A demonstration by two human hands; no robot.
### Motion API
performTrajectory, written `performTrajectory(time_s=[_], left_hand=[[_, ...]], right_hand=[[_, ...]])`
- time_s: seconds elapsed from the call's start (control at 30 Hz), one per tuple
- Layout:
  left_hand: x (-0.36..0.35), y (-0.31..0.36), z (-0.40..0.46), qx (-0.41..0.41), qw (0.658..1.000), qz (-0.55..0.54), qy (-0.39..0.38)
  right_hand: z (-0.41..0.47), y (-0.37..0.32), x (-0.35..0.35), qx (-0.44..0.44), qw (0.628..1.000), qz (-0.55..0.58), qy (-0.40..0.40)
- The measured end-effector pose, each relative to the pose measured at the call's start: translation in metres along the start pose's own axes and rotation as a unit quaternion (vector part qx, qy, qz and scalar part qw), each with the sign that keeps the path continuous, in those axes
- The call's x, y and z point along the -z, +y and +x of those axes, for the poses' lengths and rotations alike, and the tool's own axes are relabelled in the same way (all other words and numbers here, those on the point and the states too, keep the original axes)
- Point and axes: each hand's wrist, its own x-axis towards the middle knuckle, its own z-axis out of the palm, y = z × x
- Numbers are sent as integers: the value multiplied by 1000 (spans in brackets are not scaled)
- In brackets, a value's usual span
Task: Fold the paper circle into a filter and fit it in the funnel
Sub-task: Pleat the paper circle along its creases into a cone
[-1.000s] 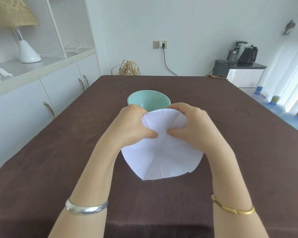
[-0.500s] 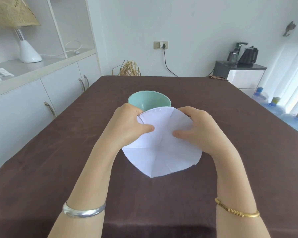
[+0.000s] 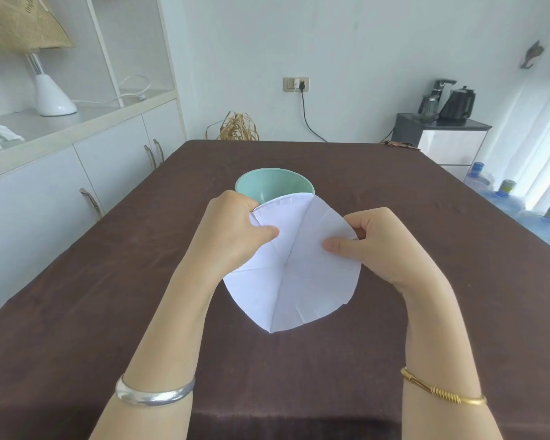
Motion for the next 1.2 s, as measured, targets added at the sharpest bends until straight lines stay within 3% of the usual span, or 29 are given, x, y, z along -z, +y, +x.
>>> performTrajectory(time_s=[0.53, 1.2], left_hand=[[2, 3, -1, -19, 1000, 9, -14], [3, 12, -2, -59, 993, 51, -91]], right_hand=[[1, -7, -5, 30, 999, -7, 16], [9, -15, -8, 24, 999, -28, 2]])
